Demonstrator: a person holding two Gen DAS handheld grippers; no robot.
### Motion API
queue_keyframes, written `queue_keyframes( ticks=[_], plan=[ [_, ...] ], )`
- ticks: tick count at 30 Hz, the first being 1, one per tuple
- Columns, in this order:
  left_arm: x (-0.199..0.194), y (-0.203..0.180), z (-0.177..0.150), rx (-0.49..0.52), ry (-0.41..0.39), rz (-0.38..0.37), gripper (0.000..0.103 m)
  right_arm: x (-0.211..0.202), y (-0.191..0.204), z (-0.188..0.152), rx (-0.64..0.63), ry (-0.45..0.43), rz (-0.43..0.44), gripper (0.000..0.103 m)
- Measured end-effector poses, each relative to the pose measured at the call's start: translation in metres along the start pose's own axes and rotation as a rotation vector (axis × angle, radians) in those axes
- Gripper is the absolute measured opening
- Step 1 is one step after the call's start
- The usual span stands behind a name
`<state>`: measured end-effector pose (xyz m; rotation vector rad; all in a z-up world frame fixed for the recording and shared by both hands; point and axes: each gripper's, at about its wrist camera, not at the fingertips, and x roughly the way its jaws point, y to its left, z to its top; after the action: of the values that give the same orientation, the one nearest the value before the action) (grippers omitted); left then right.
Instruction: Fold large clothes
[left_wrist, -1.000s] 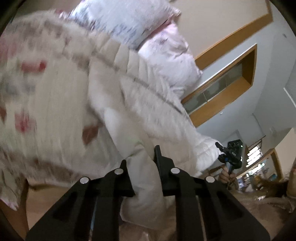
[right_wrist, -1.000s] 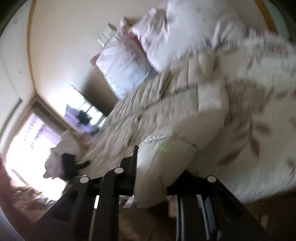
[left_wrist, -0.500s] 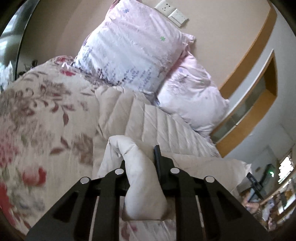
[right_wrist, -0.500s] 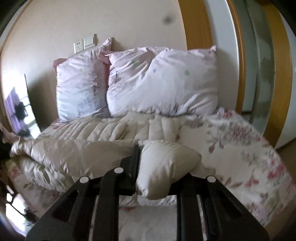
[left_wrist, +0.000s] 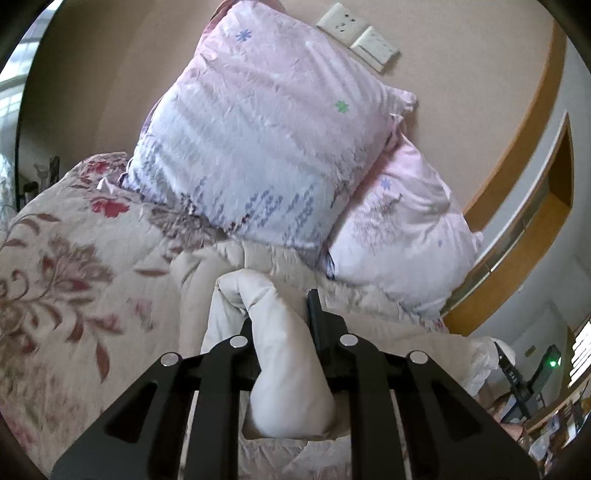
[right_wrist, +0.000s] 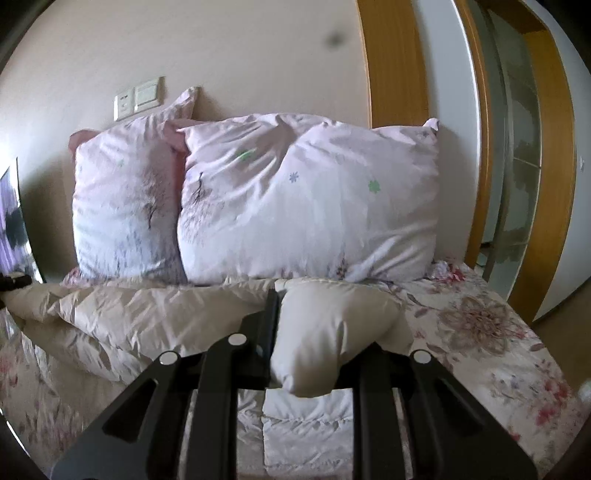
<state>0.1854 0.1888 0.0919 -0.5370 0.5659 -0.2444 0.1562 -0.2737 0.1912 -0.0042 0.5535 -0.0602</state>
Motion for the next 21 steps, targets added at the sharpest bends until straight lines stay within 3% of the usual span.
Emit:
queue_keyframes(
  ticks=[3,9,14,16,19,21],
  plan=[
    [0.025,0.009,0.009,-0.028,0.009,0.019,0.015,0.036,-0.004,0.003,0.038,0.046,0.0,0.019],
    [0.068,0.041,0.01,-0.175,0.069,0.032,0.015,0.113,-0.016,-0.011,0.164,0.235,0.024,0.019],
    [0.085,0.054,0.009,-0.252,0.104,0.016,0.017,0.142,-0.03,-0.016,0.329,0.302,0.076,0.028],
    [0.088,0.054,0.011,-0.271,0.105,-0.004,0.029,0.148,-0.034,-0.014,0.385,0.317,0.098,0.049],
    [0.089,0.054,0.017,-0.31,0.078,-0.053,0.061,0.156,-0.041,-0.006,0.484,0.303,0.158,0.071],
    [0.088,0.053,0.023,-0.336,0.049,-0.079,0.071,0.159,-0.045,0.003,0.532,0.264,0.195,0.077]
  ],
)
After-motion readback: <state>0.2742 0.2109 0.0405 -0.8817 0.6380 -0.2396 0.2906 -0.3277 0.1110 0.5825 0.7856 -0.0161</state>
